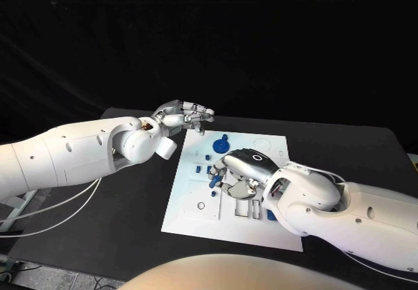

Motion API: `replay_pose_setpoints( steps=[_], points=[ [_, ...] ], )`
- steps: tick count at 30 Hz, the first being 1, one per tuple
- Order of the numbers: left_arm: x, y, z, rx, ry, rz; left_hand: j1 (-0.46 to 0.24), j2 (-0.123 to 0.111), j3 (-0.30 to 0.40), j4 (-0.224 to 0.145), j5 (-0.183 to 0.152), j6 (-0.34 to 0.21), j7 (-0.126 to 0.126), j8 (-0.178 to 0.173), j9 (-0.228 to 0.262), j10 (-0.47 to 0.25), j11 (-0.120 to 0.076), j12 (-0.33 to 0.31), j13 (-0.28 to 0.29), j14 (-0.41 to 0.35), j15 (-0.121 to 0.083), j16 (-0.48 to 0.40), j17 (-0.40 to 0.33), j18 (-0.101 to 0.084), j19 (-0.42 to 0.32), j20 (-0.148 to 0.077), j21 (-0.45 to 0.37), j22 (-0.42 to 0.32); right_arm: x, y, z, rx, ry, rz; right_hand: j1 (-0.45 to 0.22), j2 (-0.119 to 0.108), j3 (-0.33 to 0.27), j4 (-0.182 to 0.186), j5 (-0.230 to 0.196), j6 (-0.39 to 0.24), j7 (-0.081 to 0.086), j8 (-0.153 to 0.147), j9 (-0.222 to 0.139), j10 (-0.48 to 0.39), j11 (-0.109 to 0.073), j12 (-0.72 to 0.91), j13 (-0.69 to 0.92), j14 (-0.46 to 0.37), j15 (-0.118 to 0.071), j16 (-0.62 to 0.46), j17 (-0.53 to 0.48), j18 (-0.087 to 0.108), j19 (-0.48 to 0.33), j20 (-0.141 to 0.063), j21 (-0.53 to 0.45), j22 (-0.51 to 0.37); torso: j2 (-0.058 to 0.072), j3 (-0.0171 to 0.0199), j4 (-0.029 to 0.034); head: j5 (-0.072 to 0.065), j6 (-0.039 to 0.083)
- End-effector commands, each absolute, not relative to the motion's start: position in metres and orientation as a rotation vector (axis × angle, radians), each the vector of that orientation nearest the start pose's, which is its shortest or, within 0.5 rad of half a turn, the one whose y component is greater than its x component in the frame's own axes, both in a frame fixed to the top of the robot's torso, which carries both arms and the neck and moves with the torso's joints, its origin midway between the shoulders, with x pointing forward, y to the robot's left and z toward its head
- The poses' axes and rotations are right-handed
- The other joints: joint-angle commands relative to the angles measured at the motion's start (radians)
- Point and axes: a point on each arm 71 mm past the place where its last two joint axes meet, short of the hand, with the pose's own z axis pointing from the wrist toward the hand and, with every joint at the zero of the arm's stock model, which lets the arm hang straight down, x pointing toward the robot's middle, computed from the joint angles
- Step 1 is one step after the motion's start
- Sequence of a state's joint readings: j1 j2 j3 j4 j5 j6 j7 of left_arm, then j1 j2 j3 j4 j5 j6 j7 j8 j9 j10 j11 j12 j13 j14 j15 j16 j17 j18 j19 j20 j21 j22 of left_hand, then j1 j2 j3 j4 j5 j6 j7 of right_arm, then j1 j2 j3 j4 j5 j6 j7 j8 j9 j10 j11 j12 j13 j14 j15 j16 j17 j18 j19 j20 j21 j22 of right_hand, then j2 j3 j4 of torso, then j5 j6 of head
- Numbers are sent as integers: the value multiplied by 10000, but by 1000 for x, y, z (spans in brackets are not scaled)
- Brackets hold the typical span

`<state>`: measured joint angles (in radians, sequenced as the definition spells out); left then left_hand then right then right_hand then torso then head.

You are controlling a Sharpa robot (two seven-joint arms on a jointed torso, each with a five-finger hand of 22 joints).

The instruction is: Assemble the parts on the task board

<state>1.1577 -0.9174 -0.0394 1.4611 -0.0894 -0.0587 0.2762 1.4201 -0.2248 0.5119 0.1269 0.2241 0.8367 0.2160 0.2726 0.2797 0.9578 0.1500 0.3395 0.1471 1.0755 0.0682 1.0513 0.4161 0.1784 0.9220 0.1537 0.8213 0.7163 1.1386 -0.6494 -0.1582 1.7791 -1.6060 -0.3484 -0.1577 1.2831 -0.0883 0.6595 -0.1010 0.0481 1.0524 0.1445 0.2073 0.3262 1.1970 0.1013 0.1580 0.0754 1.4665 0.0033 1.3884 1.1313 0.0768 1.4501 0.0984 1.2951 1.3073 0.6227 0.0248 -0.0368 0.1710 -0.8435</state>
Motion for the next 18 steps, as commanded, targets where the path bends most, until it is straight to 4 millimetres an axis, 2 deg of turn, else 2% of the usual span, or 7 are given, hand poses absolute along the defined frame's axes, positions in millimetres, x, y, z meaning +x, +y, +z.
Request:
replay_pose_setpoints(
  steps=[1, 8, 16, 18],
  points=[
    [484, 246, -206, -10911, 16451, -15788, -10, 87, -63, -21, 23, -76, 95, 43, 8, -55, 17, 67, 11, -89, 9, -35, -12, 55, 1, 73, -54, -15, 365, -34, -222, -5088, 16559, 10475, -21, 65, 65, 25, 34, 27, 23, 76, 216, 305, -270, -70, -16, 257, -87, 1, -10, -154, 7, -5, -77, 1511, 7, 2, -7, 161, -63],
    [484, 241, -206, -10907, 16445, -15788, -7, 104, -62, -16, 28, -77, 93, 58, 11, -59, 16, 89, 15, -95, 10, -35, -14, 55, 3, 74, -62, -20, 359, -22, -243, -5137, 16913, 10721, -31, 63, 71, 22, 38, 4, 26, 73, 222, 298, -266, -96, -21, 258, -84, 3, -8, -155, 6, -5, -77, 1514, 18, 16, -19, 319, -106],
    [484, 239, -206, -10886, 16457, -15833, -7, 104, -62, -16, 28, -77, 93, 58, 11, -59, 16, 89, 15, -95, 10, -35, -14, 55, 3, 74, -62, -20, 354, -13, -262, -5237, 17292, 10811, -25, 60, 81, 9, 40, -10, 27, 72, 227, 296, -266, -112, -23, 253, -83, -7, -35, -145, -15, -5, -123, 1499, 25, 36, 1, 408, -157],
    [484, 239, -206, -10883, 16463, -15843, -7, 104, -62, -16, 28, -77, 93, 58, 11, -59, 16, 89, 15, -95, 10, -35, -14, 55, 3, 74, -62, -20, 354, -13, -266, -5244, 17401, 10778, -27, 60, 81, 8, 40, -12, 29, 72, 228, 296, -265, -116, -24, 252, -83, -8, -37, -145, -13, -5, -119, 1501, 25, 31, 1, 421, -167]
  ],
)
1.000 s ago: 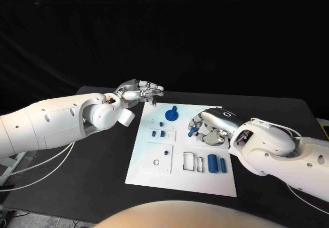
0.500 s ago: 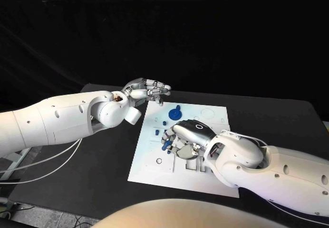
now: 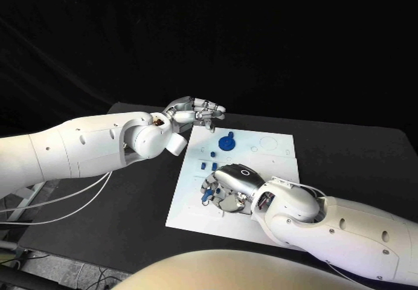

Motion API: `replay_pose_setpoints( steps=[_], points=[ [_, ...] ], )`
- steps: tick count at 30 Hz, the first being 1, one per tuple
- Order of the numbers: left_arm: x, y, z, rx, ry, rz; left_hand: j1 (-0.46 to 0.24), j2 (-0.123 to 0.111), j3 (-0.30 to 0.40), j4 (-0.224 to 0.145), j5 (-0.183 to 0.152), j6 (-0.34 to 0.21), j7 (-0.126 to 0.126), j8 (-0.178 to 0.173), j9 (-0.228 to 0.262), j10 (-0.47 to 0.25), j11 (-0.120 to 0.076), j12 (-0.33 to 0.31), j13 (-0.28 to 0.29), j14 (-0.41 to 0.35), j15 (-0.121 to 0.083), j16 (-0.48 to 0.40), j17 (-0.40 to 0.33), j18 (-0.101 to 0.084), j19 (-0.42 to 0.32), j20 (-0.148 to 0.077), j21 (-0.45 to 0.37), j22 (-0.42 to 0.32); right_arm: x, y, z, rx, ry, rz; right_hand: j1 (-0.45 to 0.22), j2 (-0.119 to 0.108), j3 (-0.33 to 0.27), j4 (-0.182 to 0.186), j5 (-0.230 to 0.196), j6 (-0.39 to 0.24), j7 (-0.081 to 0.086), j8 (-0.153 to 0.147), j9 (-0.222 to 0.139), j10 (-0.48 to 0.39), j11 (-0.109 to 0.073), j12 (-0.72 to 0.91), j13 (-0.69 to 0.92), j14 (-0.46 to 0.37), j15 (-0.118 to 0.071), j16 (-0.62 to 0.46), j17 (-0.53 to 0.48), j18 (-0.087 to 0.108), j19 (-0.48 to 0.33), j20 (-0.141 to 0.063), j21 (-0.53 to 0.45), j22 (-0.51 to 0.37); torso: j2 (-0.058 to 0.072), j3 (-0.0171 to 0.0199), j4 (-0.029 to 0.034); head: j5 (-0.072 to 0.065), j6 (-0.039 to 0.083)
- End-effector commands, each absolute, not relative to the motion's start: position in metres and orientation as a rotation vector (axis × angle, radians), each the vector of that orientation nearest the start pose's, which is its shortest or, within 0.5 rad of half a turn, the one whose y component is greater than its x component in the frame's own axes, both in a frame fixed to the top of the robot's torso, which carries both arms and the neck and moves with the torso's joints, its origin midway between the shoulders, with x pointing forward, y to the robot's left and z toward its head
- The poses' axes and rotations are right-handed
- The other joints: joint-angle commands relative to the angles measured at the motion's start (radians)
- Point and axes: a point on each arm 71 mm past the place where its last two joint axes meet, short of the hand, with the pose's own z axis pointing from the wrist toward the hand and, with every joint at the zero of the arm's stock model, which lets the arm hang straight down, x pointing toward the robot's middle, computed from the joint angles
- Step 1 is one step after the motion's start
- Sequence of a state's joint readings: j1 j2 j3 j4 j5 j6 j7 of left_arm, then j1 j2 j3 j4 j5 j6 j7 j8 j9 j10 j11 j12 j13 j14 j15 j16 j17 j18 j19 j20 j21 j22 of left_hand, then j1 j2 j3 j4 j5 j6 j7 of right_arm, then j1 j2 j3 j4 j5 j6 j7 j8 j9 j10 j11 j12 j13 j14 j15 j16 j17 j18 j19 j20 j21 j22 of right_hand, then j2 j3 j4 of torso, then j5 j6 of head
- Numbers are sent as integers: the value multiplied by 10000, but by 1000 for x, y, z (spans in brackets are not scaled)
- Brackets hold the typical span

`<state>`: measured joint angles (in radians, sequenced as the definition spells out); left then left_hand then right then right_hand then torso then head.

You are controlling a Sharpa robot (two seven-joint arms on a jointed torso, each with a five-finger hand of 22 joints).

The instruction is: Assemble the parts on the task board

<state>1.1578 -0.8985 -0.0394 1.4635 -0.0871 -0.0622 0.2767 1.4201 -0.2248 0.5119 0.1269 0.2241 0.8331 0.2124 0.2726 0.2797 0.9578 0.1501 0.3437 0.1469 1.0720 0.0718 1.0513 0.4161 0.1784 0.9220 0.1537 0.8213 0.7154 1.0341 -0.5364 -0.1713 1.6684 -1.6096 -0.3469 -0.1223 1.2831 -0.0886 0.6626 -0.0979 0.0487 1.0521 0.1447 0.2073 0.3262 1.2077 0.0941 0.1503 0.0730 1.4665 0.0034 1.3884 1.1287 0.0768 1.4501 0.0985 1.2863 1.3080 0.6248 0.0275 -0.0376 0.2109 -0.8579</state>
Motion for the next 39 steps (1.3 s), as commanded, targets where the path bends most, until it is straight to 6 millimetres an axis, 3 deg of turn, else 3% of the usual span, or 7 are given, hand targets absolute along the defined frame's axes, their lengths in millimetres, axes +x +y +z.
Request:
replay_pose_setpoints(
  steps=[1, 4, 12, 34, 38, 39],
  points=[
    [484, 239, -206, -10882, 16467, -15847, -7, 104, -62, -16, 29, -41, 129, 58, 11, -59, 15, 48, 17, -60, -26, -35, -14, 54, 3, 74, -62, -12, 355, -13, -268, -5243, 17445, 10753, -27, 63, 50, -23, 34, -9, 27, 72, 228, 188, -193, -39, 1, 252, -83, -8, -10, -146, -13, -6, -31, 1494, 4, 4, 9, 22, -23],
    [484, 239, -206, -10882, 16478, -15853, -7, 104, -62, -16, 29, -41, 129, 58, 11, -59, 15, 48, 17, -60, -26, -35, -14, 54, 3, 74, -62, -12, 356, -13, -272, -5244, 17554, 10666, -30, 62, 50, -23, 34, -13, 29, 71, 229, 187, -192, -43, 0, 251, -83, -11, -18, -141, -23, -6, -55, 1485, -10, -15, -10, 44, -42],
    [484, 239, -206, -10889, 16504, -15853, -7, 104, -62, -16, 29, -41, 129, 58, 11, -59, 15, 48, 17, -60, -26, -35, -14, 54, 3, 74, -62, -12, 357, -12, -278, -5364, 17742, 10486, -36, 63, 51, -21, 33, -20, 33, 71, 231, 185, -188, -51, -1, 247, -81, -19, -38, -136, -31, -6, -74, 1479, -2, -13, -5, -27, -33],
    [483, 242, -206, -10919, 16549, -15813, -17, 110, -74, -4, 26, -44, 130, 83, 16, -68, 15, 84, 24, -67, -24, -33, -15, 54, 4, 76, -74, -21, 355, -3, -283, -6075, 17851, 9709, -70, 39, 52, -33, 34, -74, 48, 64, 244, 169, -173, -109, -8, 230, -69, -48, -109, -117, -75, -1, -167, 1451, -9, -25, 7, -69, -94],
    [483, 242, -206, -10917, 16565, -15823, -17, 110, -74, -4, 26, -44, 130, 83, 16, -68, 15, 84, 24, -67, -24, -33, -15, 54, 4, 76, -74, -21, 355, -2, -283, -6135, 17858, 9700, -144, -45, 24, -46, 30, -152, 71, 48, 256, 137, -150, -189, -16, 223, -50, -53, -120, -105, -109, 11, -230, 1437, -16, -37, 6, -70, -108],
    [483, 242, -206, -10917, 16569, -15826, -17, 110, -74, -4, 26, -44, 130, 83, 16, -68, 15, 84, 24, -67, -24, -33, -15, 54, 4, 76, -74, -21, 355, -2, -283, -6139, 17855, 9706, -244, -152, -18, -36, 40, -286, 112, -12, 241, 59, -110, -278, -28, 217, -19, -60, -141, -99, -132, 31, -272, 1429, -15, -35, 3, -69, -109]
  ],
)
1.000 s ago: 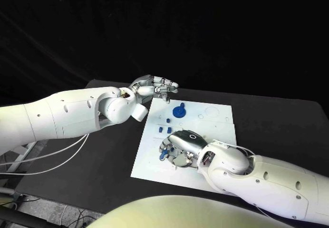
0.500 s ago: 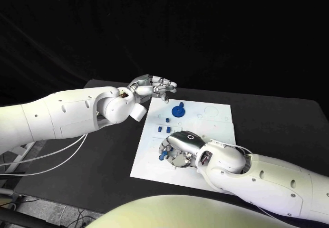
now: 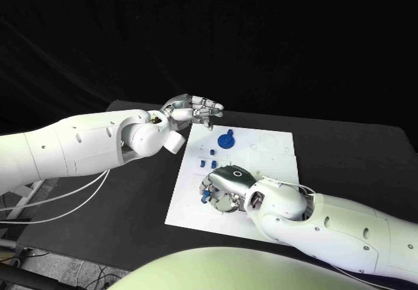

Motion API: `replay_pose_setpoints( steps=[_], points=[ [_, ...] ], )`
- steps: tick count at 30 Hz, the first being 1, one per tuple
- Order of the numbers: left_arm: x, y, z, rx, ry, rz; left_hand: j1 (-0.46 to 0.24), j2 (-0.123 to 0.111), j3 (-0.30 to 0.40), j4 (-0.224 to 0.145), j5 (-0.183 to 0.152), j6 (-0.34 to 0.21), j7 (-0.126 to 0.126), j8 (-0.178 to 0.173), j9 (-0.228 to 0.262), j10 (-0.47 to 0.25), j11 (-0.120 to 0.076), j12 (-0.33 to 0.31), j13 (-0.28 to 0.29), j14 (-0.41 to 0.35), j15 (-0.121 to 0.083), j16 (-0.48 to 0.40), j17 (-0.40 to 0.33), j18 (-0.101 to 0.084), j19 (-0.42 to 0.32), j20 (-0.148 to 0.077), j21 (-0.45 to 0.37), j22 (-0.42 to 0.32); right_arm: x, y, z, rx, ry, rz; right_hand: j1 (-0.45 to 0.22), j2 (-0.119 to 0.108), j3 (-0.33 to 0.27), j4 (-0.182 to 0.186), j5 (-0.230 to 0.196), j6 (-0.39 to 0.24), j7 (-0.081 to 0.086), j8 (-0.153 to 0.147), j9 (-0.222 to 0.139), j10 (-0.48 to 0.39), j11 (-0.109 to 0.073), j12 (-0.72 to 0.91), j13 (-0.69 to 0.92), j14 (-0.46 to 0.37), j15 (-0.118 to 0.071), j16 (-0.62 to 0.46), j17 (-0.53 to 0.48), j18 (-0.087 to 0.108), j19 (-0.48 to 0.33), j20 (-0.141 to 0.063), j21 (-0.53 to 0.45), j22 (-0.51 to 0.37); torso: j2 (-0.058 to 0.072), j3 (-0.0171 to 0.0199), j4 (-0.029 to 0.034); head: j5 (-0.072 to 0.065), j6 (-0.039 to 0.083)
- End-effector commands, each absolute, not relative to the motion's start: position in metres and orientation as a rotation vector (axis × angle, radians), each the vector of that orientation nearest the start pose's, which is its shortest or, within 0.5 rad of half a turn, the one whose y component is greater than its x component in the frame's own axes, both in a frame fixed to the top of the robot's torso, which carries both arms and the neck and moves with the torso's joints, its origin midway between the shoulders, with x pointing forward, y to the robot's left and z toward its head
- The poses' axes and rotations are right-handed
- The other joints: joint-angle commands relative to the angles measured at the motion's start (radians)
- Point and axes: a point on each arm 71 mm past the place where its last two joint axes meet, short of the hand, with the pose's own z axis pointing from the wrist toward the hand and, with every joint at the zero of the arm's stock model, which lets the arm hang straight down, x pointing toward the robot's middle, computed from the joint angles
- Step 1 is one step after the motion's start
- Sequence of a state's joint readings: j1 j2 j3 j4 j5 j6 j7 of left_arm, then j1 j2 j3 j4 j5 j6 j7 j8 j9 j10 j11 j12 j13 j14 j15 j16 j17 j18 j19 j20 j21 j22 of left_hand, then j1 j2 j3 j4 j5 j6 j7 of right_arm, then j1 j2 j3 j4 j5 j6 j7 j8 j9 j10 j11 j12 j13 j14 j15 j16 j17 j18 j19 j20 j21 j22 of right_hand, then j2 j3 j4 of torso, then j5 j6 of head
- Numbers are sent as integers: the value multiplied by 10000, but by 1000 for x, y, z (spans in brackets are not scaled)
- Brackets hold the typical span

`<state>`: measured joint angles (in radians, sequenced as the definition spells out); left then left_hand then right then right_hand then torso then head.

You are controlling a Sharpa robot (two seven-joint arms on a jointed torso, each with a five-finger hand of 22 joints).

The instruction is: Assemble the parts on the task board

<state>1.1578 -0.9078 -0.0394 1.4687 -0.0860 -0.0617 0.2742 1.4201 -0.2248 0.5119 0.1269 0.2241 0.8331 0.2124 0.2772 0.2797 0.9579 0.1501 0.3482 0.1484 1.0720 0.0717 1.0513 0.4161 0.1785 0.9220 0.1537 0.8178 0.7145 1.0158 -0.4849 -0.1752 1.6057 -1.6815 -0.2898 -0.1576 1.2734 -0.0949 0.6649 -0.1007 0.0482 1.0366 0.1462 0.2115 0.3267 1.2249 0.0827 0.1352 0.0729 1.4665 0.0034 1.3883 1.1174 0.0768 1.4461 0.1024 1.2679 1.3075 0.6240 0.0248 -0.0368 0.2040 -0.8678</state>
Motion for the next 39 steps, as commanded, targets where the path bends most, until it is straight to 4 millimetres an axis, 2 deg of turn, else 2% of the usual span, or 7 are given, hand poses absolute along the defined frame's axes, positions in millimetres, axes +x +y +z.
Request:
replay_pose_setpoints(
  steps=[1, 4, 10, 29, 32, 35, 39],
  points=[
    [482, 242, -206, -10917, 16571, -15826, -17, 110, -75, -3, 26, -44, 130, 37, 16, -69, 15, 39, 9, -67, -23, -33, -15, 53, 4, 76, -40, -12, 355, -2, -283, -6137, 17849, 9714, -200, -146, -55, 0, 65, -226, 131, -98, 222, -169, 32, -184, -34, 216, 4, -58, -30, -94, -108, 8, -119, 1427, -9, -11, -4, 3, -11],
    [482, 242, -206, -10920, 16574, -15821, -17, 110, -75, -3, 26, -44, 130, 37, 16, -69, 15, 39, 9, -67, -23, -33, -15, 53, 4, 76, -40, -12, 355, -2, -283, -6113, 17856, 9730, -521, -533, -197, 85, 201, -753, 331, -374, 114, -507, 219, -446, -52, 197, 156, -63, -77, -55, -220, 122, -356, 1357, -13, -2, -6, 4, -13],
    [482, 243, -206, -10931, 16580, -15802, -33, 115, -86, 13, 25, -55, 131, 52, 17, -86, 17, 61, 12, -72, -20, -31, -16, 53, 5, 79, -52, -21, 355, -3, -282, -5824, 17745, 9884, -777, -970, -512, 171, 298, -1095, 498, -577, 28, -1122, 414, -604, -67, 92, 324, -162, -338, 92, -556, 291, -1093, 1094, -6, 4, -10, 5, -9],
    [482, 245, -206, -10959, 16600, -15754, -33, 115, -86, 13, 25, -55, 131, 52, 17, -86, 17, 61, 12, -72, -20, -31, -16, 53, 5, 79, -52, -21, 350, -24, -262, -4379, 16560, 10806, -699, -1102, -959, 205, 393, -1413, 568, -771, -55, -1920, 525, -449, -51, -108, 421, -413, -911, 279, -975, 401, -2075, 717, -24, 7, -27, -63, 42],
    [483, 245, -207, -10954, 16598, -15764, -33, 115, -86, 13, 25, -55, 131, 52, 17, -86, 17, 61, 12, -72, -20, -31, -16, 53, 5, 79, -52, -21, 357, -43, -251, -3598, 16404, 10943, -675, -1091, -1117, 243, 384, -1475, 536, -809, -70, -1957, 495, -238, -6, -102, 401, -404, -901, 293, -999, 407, -2167, 672, -28, 5, -20, -178, 97],
    [483, 245, -206, -10953, 16588, -15763, -33, 115, -86, 13, 25, -55, 131, 52, 17, -86, 17, 61, 12, -72, -20, -31, -16, 53, 5, 79, -52, -21, 370, -72, -243, -2496, 16967, 10699, -697, -951, -1118, 362, 522, -1145, 499, -645, -14, -1161, 373, 307, 125, -40, 313, -349, -808, 231, -802, 344, -1834, 790, -44, -12, -34, -313, 147],
    [483, 247, -206, -10970, 16530, -15706, -33, 115, -86, 13, 25, -55, 131, 52, 17, -86, 17, 61, 12, -72, -20, -31, -16, 53, 5, 79, -52, -21, 389, -117, -236, -363, 18124, 9903, -1029, -970, -1256, 722, 781, -831, 275, -490, 27, -237, 110, 742, 249, 135, 113, -92, -331, 95, -430, 179, -1134, 1065, -69, -33, -90, -534, 129]
  ],
)
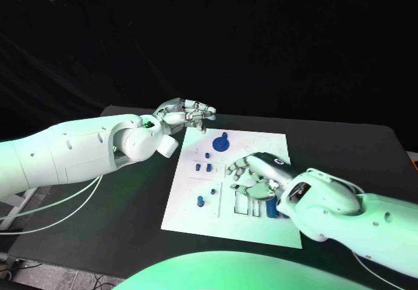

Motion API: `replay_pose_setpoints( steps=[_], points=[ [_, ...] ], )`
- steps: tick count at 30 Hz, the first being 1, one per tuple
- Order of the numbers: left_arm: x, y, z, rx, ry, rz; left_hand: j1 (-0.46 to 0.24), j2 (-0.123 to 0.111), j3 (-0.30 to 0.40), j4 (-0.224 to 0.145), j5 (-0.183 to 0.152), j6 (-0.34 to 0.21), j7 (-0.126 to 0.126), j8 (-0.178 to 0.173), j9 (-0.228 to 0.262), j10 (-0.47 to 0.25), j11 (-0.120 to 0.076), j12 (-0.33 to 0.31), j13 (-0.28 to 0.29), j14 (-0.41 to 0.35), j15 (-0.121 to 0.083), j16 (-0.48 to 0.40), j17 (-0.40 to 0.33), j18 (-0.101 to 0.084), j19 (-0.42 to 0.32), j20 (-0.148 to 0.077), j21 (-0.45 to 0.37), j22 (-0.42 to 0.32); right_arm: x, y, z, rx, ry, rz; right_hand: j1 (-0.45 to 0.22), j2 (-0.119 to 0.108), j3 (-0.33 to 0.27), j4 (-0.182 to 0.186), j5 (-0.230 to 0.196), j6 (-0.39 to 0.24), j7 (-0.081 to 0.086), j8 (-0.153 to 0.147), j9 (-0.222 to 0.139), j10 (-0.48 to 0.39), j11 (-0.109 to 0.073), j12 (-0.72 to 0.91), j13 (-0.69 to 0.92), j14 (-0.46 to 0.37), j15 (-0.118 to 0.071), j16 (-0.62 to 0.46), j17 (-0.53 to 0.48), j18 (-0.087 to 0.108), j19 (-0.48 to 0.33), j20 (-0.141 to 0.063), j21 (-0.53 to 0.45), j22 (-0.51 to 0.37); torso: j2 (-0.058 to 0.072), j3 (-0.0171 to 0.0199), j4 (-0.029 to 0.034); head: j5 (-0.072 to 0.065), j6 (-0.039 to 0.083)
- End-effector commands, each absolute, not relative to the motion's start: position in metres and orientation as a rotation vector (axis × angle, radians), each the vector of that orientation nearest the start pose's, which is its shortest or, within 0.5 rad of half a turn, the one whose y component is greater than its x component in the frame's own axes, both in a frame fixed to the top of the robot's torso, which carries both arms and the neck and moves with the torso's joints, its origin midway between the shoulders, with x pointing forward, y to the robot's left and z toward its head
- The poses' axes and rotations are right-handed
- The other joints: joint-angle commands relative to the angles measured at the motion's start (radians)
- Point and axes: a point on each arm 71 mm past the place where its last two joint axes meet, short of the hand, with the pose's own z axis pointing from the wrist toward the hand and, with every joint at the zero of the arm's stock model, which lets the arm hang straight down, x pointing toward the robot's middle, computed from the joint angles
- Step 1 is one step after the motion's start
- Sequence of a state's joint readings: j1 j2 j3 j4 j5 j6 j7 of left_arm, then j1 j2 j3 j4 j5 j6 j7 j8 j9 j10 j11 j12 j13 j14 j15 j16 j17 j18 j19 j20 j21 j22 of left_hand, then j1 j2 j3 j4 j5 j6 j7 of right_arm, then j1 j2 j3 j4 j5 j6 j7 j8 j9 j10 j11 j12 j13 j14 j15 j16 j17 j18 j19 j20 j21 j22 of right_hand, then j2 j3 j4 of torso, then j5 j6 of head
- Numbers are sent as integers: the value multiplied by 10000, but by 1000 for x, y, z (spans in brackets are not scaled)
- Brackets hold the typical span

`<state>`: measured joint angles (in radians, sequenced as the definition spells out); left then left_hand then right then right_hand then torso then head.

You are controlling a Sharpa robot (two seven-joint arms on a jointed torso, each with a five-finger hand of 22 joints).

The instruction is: Assemble the parts on the task board

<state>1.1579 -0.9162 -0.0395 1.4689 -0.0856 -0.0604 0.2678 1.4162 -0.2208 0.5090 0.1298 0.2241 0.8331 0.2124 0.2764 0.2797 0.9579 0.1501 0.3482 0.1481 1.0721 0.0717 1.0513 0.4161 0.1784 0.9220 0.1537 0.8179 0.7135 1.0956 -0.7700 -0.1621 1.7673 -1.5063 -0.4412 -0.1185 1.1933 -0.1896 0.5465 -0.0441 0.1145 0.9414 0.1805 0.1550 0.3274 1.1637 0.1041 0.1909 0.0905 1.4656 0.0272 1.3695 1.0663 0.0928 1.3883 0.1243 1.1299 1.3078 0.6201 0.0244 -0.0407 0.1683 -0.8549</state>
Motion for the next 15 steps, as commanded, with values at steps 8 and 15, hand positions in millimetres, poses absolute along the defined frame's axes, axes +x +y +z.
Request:
replay_pose_setpoints(
  steps=[8, 15],
  points=[
    [483, 249, -205, -11110, 16128, -15859, -198, 27, -213, 157, -21, -147, 69, 128, 20, -174, -7, 177, 31, -76, -13, 6, -9, 52, 10, 102, -151, -83, 396, -197, -234, 2251, 19252, 7483, -937, -415, -1404, 1014, 1144, 42, -560, 658, 316, 1632, -672, 3289, 2803, 397, -620, 609, 1188, -307, 672, -515, 1386, 1565, -121, -21, -203, -492, 159],
    [484, 250, -205, -11231, 15916, -15951, -204, 32, -232, 173, -21, -142, 50, 153, 26, -181, -20, 199, 35, -77, -19, 12, -7, 54, 14, 102, -170, -98, 381, -228, -239, 2546, 19788, 6138, -597, -267, -2306, 1746, 889, -21, -681, 1633, 910, 1585, -736, 8815, 9183, 581, -666, 1102, 2294, -470, 1004, -564, 2235, 1968, -149, 23, -255, -630, 180]
  ],
)
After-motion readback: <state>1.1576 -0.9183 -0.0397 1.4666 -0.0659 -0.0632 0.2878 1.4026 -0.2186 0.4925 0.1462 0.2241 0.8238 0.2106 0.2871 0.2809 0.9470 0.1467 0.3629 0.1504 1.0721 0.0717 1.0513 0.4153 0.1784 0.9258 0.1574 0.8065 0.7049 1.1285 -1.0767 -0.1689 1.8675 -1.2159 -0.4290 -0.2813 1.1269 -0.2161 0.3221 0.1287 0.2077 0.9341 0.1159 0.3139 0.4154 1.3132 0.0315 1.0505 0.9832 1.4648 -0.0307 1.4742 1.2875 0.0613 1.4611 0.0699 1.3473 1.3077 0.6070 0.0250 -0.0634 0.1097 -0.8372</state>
